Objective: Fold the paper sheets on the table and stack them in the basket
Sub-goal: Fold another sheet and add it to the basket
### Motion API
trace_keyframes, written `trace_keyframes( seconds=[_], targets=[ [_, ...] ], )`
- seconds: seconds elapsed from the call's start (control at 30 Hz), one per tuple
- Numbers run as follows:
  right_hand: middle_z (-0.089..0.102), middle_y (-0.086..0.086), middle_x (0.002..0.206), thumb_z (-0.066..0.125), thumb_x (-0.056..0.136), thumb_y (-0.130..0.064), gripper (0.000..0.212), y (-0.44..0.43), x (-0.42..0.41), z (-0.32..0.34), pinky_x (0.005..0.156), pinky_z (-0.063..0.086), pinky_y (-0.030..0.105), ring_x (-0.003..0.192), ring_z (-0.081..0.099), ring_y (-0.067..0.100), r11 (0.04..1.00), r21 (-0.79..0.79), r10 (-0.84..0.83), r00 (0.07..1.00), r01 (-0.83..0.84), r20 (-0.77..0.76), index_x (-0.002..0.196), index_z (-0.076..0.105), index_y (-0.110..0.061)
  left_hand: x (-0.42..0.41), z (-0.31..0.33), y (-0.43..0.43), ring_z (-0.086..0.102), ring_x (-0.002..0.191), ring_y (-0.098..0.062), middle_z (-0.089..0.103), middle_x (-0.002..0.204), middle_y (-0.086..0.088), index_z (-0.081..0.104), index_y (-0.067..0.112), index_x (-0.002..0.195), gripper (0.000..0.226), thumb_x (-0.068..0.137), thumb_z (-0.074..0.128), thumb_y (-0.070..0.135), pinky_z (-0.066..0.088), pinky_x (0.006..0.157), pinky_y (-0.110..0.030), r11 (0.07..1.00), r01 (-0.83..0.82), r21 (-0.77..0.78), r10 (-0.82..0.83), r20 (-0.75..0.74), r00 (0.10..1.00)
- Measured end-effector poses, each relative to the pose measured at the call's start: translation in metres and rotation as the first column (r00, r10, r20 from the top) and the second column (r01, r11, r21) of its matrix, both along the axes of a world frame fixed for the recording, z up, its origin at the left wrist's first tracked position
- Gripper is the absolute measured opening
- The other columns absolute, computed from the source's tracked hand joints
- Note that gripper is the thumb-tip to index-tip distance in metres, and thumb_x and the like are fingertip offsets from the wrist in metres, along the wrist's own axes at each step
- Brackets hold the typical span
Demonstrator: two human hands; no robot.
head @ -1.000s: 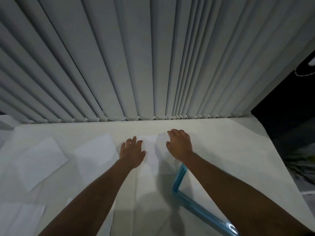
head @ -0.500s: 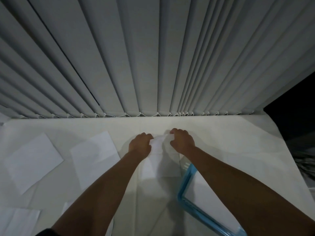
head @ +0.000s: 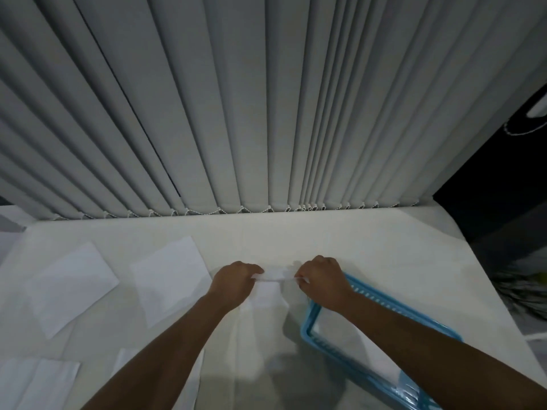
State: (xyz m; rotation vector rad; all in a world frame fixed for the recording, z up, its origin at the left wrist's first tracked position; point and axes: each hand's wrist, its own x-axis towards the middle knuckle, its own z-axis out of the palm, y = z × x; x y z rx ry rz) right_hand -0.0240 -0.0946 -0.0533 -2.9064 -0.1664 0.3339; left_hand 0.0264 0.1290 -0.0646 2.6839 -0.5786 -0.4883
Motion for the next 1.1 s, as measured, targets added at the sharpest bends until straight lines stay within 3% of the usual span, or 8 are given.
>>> trace_keyframes(
  seconds=[0.2,0.3,0.47,0.67,0.83,0.93,1.0,1.1],
  targets=[
    [0.065,-0.002,0.109,0.032,0.092,-0.043,0.043,0.004,-0.016,0.001,0.114,0.015,0.049,0.117,0.047,0.022,0.974,-0.192,0.092,0.984,-0.121,-0.154,0.098,0.069,-0.023,-0.012,0.006,0.005,0.04,0.134,-0.021,0.041,0.149,0.004,0.041,0.029,0.14,0.063,0.08,0.059,0.024,0.032,0.111,-0.034,0.966,0.221,0.134,-0.193,-0.193,0.962],
    [0.058,-0.005,0.123,0.022,0.094,-0.049,0.05,0.007,-0.016,0.001,0.113,0.004,0.056,0.128,0.038,0.023,0.962,-0.223,0.117,0.976,-0.156,-0.182,0.106,0.066,-0.028,-0.011,0.005,0.0,0.038,0.134,-0.019,0.043,0.146,0.006,0.043,0.029,0.137,0.056,0.083,0.058,0.03,0.03,0.11,-0.034,0.991,0.117,0.069,-0.1,-0.218,0.971],
    [0.046,-0.003,0.14,0.02,0.097,-0.047,0.05,0.015,-0.012,0.0,0.111,-0.006,0.064,0.14,0.027,0.027,0.928,-0.317,0.122,0.964,-0.195,-0.236,0.125,0.054,-0.024,0.001,-0.008,-0.019,0.043,0.13,-0.025,0.045,0.144,-0.004,0.041,0.02,0.139,0.046,0.094,0.048,0.028,0.035,0.108,-0.038,0.994,0.061,0.088,-0.054,-0.079,0.995],
    [0.043,0.0,0.145,0.029,0.098,-0.042,0.044,0.015,-0.012,0.004,0.111,-0.003,0.068,0.138,0.03,0.029,0.915,-0.337,0.139,0.957,-0.223,-0.255,0.13,0.05,-0.021,0.017,-0.014,-0.043,0.053,0.119,-0.029,0.053,0.13,-0.007,0.043,0.019,0.132,0.051,0.088,0.057,0.04,0.045,0.095,-0.04,0.992,0.022,0.127,-0.01,-0.099,0.995],
    [0.046,-0.001,0.144,0.027,0.097,-0.041,0.044,0.014,-0.012,0.004,0.11,-0.001,0.068,0.14,0.027,0.03,0.915,-0.335,0.155,0.964,-0.223,-0.217,0.125,0.055,-0.023,0.026,-0.012,-0.048,0.055,0.115,-0.026,0.062,0.122,-0.005,0.06,0.021,0.115,0.029,0.087,0.056,0.031,0.044,0.091,-0.033,0.983,0.053,0.174,-0.029,-0.136,0.99],
    [0.042,-0.004,0.148,0.027,0.098,-0.039,0.042,0.012,-0.015,0.006,0.112,-0.004,0.067,0.143,0.022,0.028,0.935,-0.304,0.13,0.975,-0.181,-0.183,0.126,0.055,-0.025,0.029,-0.01,-0.045,0.055,0.115,-0.026,0.06,0.126,-0.004,0.061,0.02,0.113,0.029,0.084,0.059,0.02,0.045,0.09,-0.032,0.994,-0.046,0.103,0.068,-0.227,0.972],
    [0.041,-0.006,0.15,0.03,0.098,-0.037,0.041,0.013,-0.017,0.009,0.113,-0.006,0.062,0.144,0.022,0.024,0.966,-0.233,0.083,0.989,-0.111,-0.124,0.13,0.053,-0.026,0.03,-0.004,-0.041,0.056,0.113,-0.025,0.06,0.123,-0.003,0.061,0.019,0.11,0.028,0.081,0.06,0.016,0.045,0.086,-0.03,0.993,-0.113,0.041,0.12,-0.264,0.957],
    [0.053,-0.006,0.14,0.038,0.094,-0.036,0.04,0.02,-0.024,0.013,0.116,0.006,0.053,0.136,0.039,0.02,0.998,-0.018,-0.062,0.997,0.063,0.056,0.125,0.06,-0.027,0.029,0.013,-0.036,0.06,0.091,-0.024,0.066,0.096,-0.002,0.054,0.023,0.078,0.013,0.078,0.06,0.012,0.047,0.073,-0.032,0.958,-0.249,-0.14,0.211,-0.239,0.948]
  ],
)
